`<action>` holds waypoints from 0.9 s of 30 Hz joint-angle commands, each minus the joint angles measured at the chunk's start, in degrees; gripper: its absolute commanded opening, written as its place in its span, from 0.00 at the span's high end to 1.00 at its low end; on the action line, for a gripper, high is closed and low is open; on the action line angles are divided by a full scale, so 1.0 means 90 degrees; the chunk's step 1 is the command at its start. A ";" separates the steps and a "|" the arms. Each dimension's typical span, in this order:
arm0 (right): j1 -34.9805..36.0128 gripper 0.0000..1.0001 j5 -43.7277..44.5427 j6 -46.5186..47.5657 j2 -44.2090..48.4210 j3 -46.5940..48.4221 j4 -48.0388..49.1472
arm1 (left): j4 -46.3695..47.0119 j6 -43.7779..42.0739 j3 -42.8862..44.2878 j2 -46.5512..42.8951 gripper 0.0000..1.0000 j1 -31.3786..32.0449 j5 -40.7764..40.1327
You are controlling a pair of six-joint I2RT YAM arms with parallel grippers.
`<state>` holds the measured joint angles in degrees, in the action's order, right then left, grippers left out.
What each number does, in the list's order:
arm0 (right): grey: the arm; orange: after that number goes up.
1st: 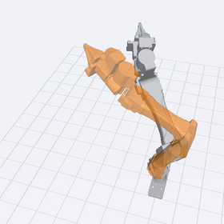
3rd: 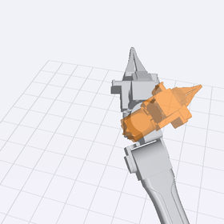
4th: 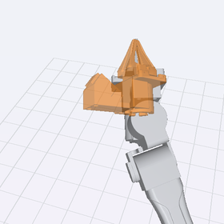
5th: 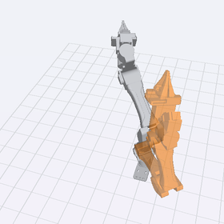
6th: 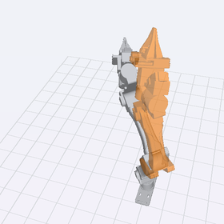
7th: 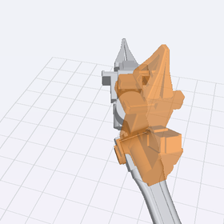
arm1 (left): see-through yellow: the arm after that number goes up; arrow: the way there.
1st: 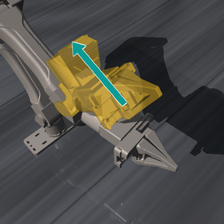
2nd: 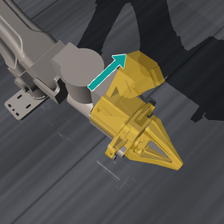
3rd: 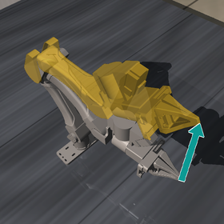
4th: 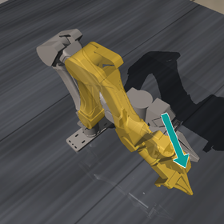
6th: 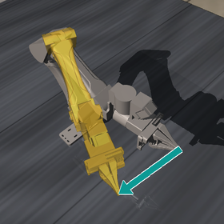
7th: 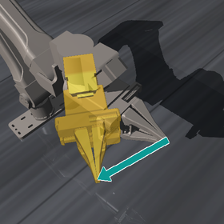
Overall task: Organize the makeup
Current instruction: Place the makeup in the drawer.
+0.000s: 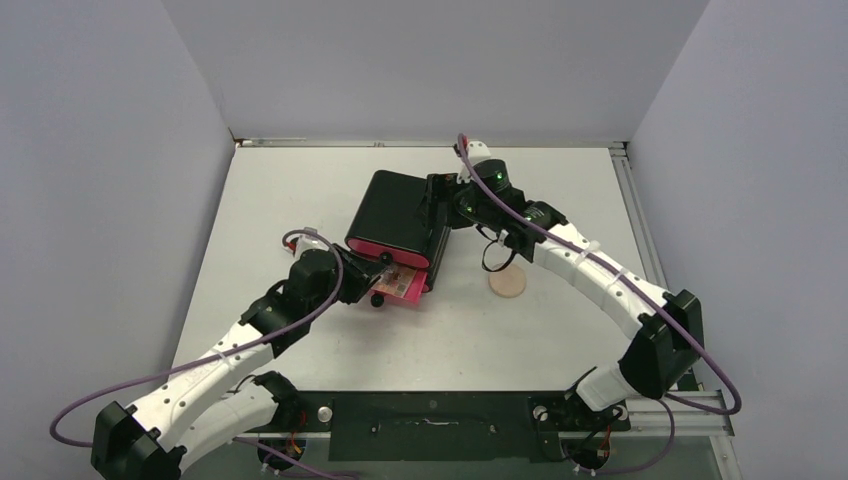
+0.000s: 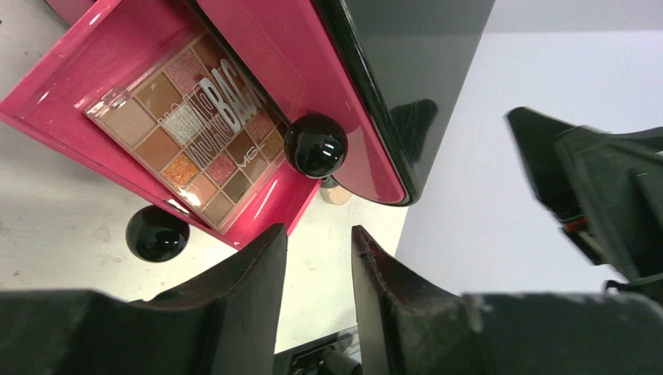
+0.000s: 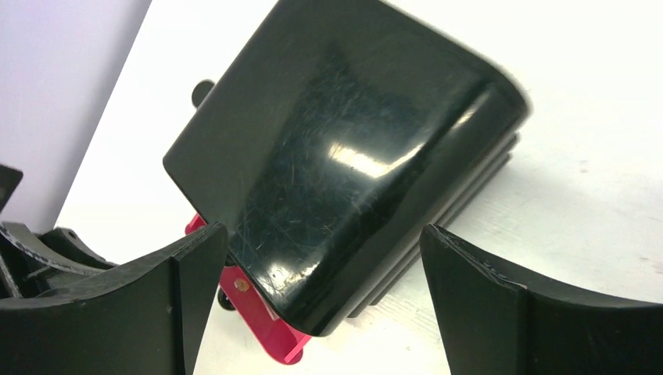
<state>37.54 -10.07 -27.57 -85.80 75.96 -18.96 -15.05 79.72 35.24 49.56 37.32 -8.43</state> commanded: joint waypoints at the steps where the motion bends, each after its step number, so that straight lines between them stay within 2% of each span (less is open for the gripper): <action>1: -0.0124 0.10 0.1351 0.0039 0.1044 -0.0236 0.0076 | 0.0010 -0.0801 0.0211 -0.0177 0.65 -0.0045 0.0202; 5: -0.0485 0.11 0.2280 -0.0360 0.1861 -0.1383 0.0194 | 0.0036 -0.1112 0.0028 -0.0291 0.61 -0.0055 0.0493; 7: -0.0786 0.14 0.2261 -0.0605 0.2186 -0.1987 0.0208 | 0.0161 -0.1287 -0.0098 -0.0419 0.57 -0.0055 0.0662; 11: -0.1385 0.19 0.2143 -0.0941 0.2649 -0.3035 0.0008 | 0.0545 -0.1506 -0.0477 -0.0823 0.38 -0.0055 0.0910; 14: -0.1650 0.21 0.2103 -0.1048 0.2845 -0.3606 -0.0079 | 0.0750 -0.1737 -0.0657 -0.1182 0.35 -0.0055 0.0936; 18: -0.1898 0.24 0.2147 -0.1138 0.2835 -0.3992 -0.0164 | 0.0840 -0.1941 -0.0722 -0.1515 0.26 -0.0055 0.0936; 27: -0.2244 0.41 0.1341 -0.0960 0.1938 -0.4291 0.0185 | 0.1254 -0.2137 -0.0755 -0.1704 0.17 -0.0064 0.1302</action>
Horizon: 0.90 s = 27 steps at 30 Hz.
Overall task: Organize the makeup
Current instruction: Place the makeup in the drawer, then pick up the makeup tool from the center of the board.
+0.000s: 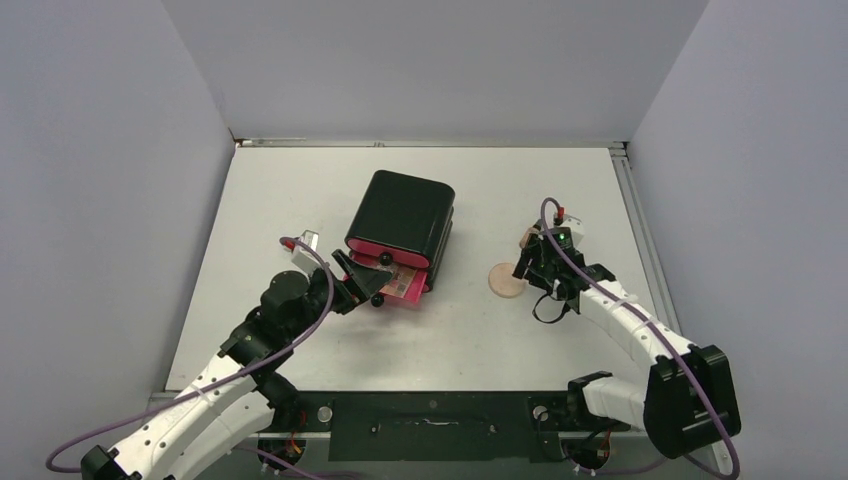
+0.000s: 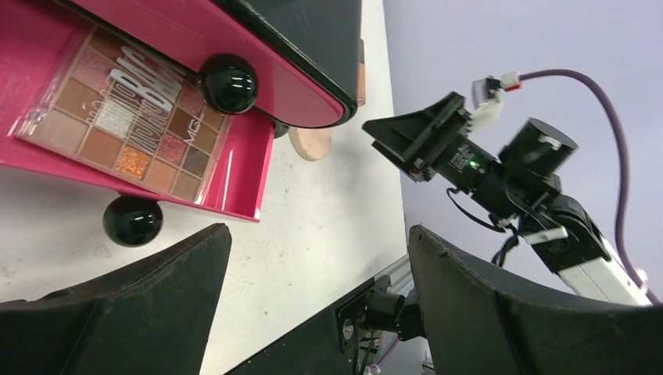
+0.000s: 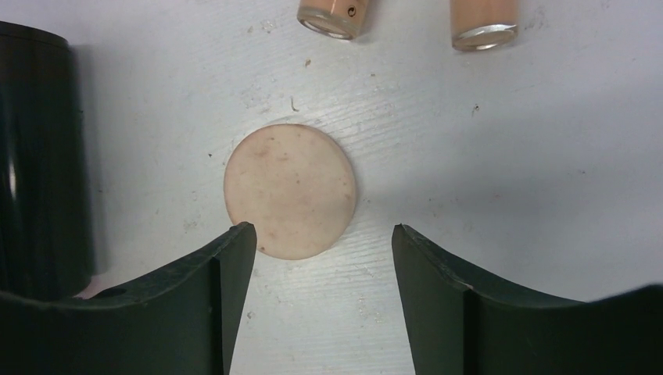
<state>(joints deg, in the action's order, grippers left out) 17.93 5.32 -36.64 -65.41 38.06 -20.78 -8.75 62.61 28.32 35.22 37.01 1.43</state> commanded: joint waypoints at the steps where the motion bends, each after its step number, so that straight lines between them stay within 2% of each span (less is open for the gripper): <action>1: -0.0073 0.42 -0.0421 0.0042 -0.0418 -0.0100 0.0445 | 0.0599 -0.0237 0.0002 -0.0135 0.16 -0.0031 0.0219; 7: -0.0264 0.51 -0.0539 0.0300 -0.0909 -0.0142 0.0578 | 0.0875 -0.0175 -0.0095 -0.0262 0.12 -0.0040 0.0344; 13: -0.0385 0.55 -0.0862 0.0464 -0.1217 -0.0207 0.0769 | 0.1070 -0.0192 -0.0128 -0.0271 0.07 -0.0060 0.0378; 16: -0.0433 0.63 -0.0983 0.0511 -0.1389 -0.0242 0.0923 | 0.1108 -0.0172 -0.0147 -0.0283 0.03 -0.0070 0.0378; 23: -0.0486 0.66 -0.1236 0.0536 -0.1774 -0.0254 0.1184 | 0.1102 -0.0146 -0.0172 -0.0328 0.04 -0.0116 0.0341; 25: -0.0489 0.75 -0.1287 0.0555 -0.1842 -0.0271 0.1215 | 0.1095 -0.0100 -0.0200 -0.0362 0.04 -0.0126 0.0318; 27: -0.0494 0.77 -0.1277 0.0551 -0.1841 -0.0285 0.1210 | 0.1084 -0.0064 -0.0233 -0.0394 0.04 -0.0137 0.0308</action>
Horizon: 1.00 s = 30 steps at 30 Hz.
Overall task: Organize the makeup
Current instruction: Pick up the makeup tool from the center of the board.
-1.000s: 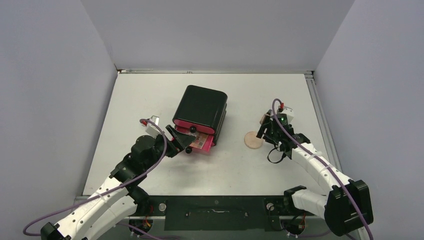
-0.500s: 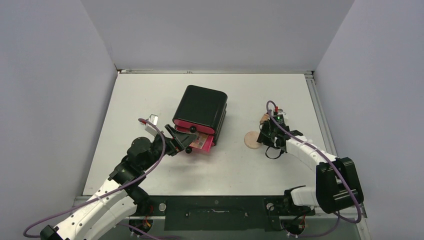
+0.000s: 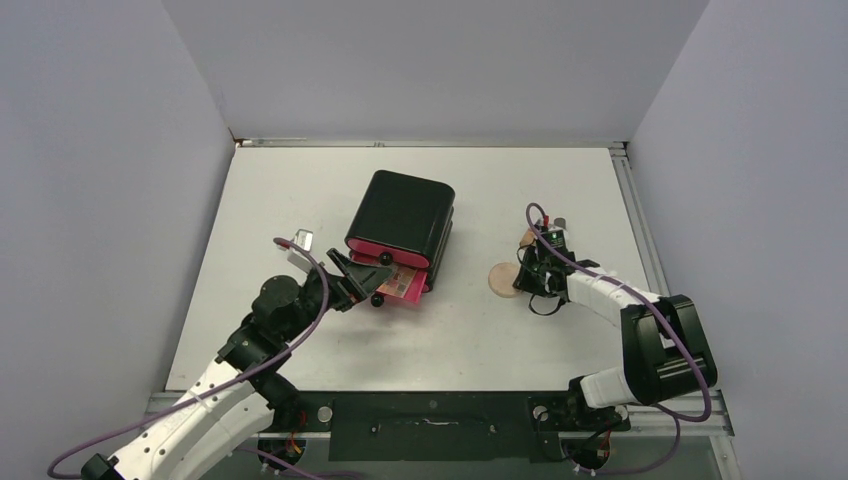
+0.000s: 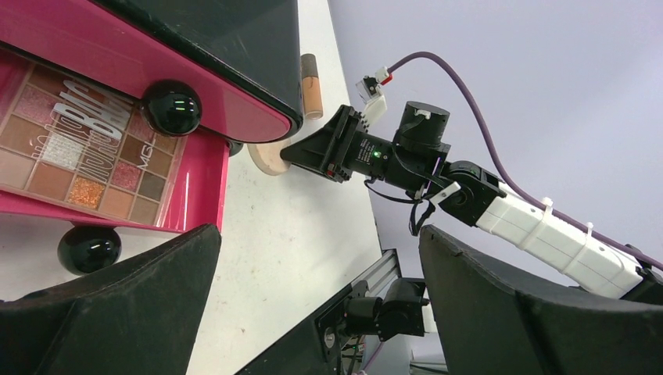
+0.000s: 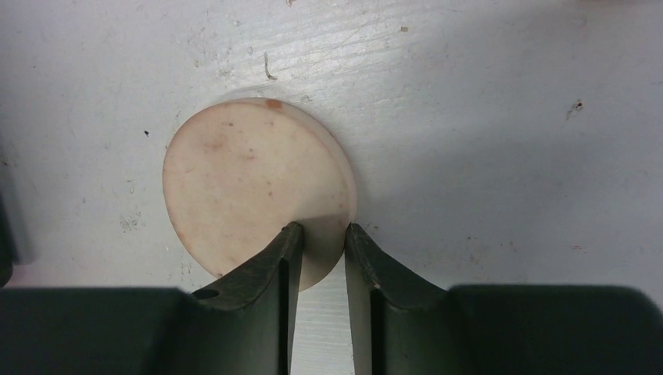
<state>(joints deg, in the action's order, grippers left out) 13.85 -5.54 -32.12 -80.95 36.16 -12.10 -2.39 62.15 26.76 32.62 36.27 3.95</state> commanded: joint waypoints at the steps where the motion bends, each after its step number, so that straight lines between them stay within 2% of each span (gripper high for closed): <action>1: -0.0035 0.80 -0.0060 0.0031 -0.0089 -0.0098 0.0255 | 0.0374 -0.0011 -0.0077 -0.0132 0.04 -0.0064 0.0035; 5: -0.0035 0.94 -0.0020 -0.0014 0.0227 -0.0115 0.0166 | 0.0352 -0.0045 -0.0086 -0.0199 0.04 -0.0089 0.0079; 6: -0.0035 0.95 -0.0035 -0.0015 0.0353 -0.0115 0.0148 | 0.0324 -0.0049 -0.0070 -0.0207 0.04 -0.0085 0.0079; 12: -0.0037 0.95 -0.0269 0.0004 0.1160 -0.0004 0.0025 | 0.0330 -0.0067 -0.0015 -0.0117 0.04 -0.0096 0.0179; 20: -0.0026 0.95 -0.0961 -0.0003 0.1963 0.0297 -0.0159 | 0.0884 -0.0164 0.0015 0.0305 0.00 -0.0095 0.0885; 22: -0.0026 0.95 -0.1142 -0.0067 0.2308 0.0298 -0.0010 | 0.0983 -0.0213 0.0072 0.0457 0.05 -0.0095 0.1093; 26: -0.0006 0.95 -0.1648 -0.0201 0.2996 0.0280 0.0486 | 0.1075 -0.0362 0.0246 0.0754 0.08 -0.0085 0.1457; 30: 0.0018 0.95 -0.2733 -0.0376 0.3431 0.0256 0.1439 | 0.1086 -0.0463 0.0403 0.0911 0.09 -0.0084 0.1647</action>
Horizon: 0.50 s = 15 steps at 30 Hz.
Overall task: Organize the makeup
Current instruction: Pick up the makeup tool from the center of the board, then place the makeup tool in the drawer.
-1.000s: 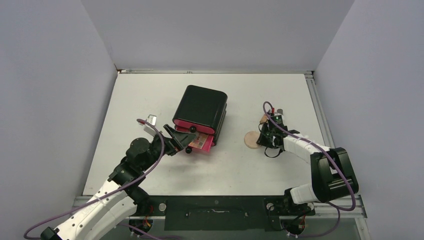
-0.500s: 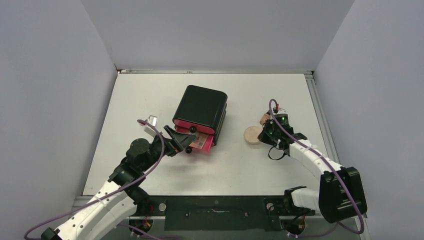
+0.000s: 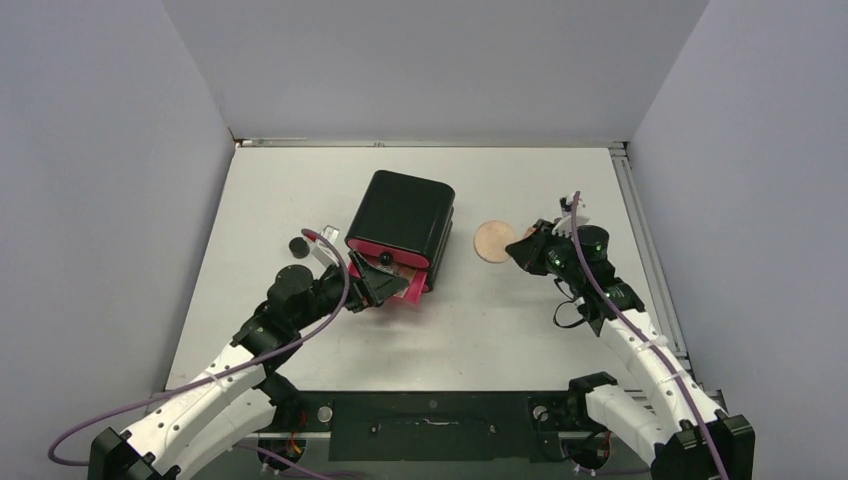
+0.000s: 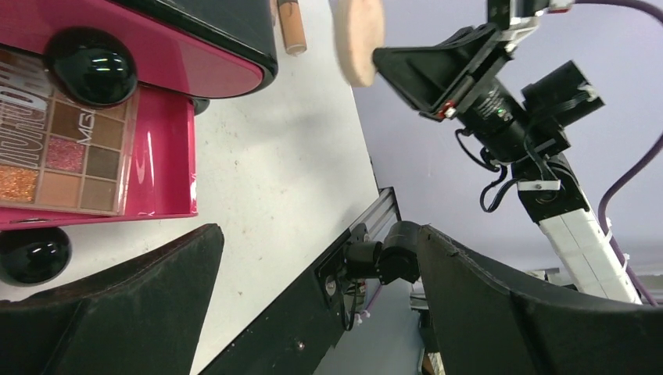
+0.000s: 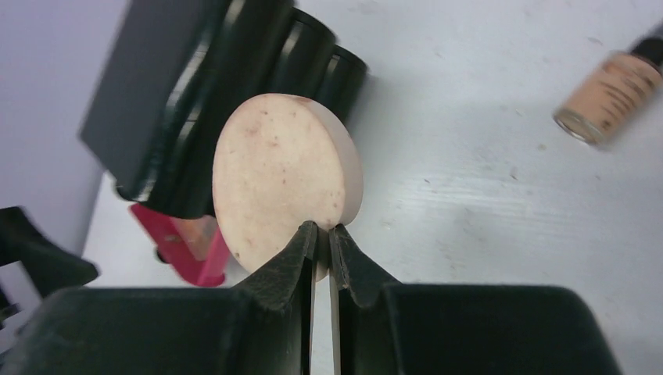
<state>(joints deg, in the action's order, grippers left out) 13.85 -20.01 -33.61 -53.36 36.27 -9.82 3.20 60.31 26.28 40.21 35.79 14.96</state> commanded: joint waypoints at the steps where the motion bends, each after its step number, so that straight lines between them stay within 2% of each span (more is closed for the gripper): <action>1: 0.0035 0.95 -0.1380 -0.0266 0.0397 0.0281 0.1351 | 0.0485 -0.0270 0.0481 0.0091 0.09 -0.0031 0.0460; 3: 0.0132 0.95 -0.2013 -0.0304 0.0335 0.0384 0.1576 | 0.0592 -0.0261 0.0515 0.0147 0.10 -0.0022 0.0530; 6: 0.0516 0.95 -0.2311 -0.0156 0.0035 0.0690 0.1426 | 0.1022 -0.0118 0.0528 0.0315 0.13 -0.0022 0.0780; 10: 0.1414 0.95 -0.2128 0.0254 -0.0445 0.1078 0.1113 | 0.1673 0.0063 0.0566 0.0694 0.21 -0.0017 0.1310; 12: 0.1787 0.95 -0.2012 0.0260 -0.0637 0.1157 0.1131 | 0.1712 0.0059 0.0633 0.0821 0.27 0.0004 0.1434; 15: 0.2233 0.95 -0.1690 0.0225 -0.0847 0.1223 0.1238 | 0.1772 0.0061 0.0631 0.0789 0.31 0.0034 0.1427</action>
<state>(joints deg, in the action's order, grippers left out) 29.98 -36.84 -33.21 -59.35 44.66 -1.37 13.13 60.71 28.99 47.79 35.86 24.80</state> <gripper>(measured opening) 0.060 0.712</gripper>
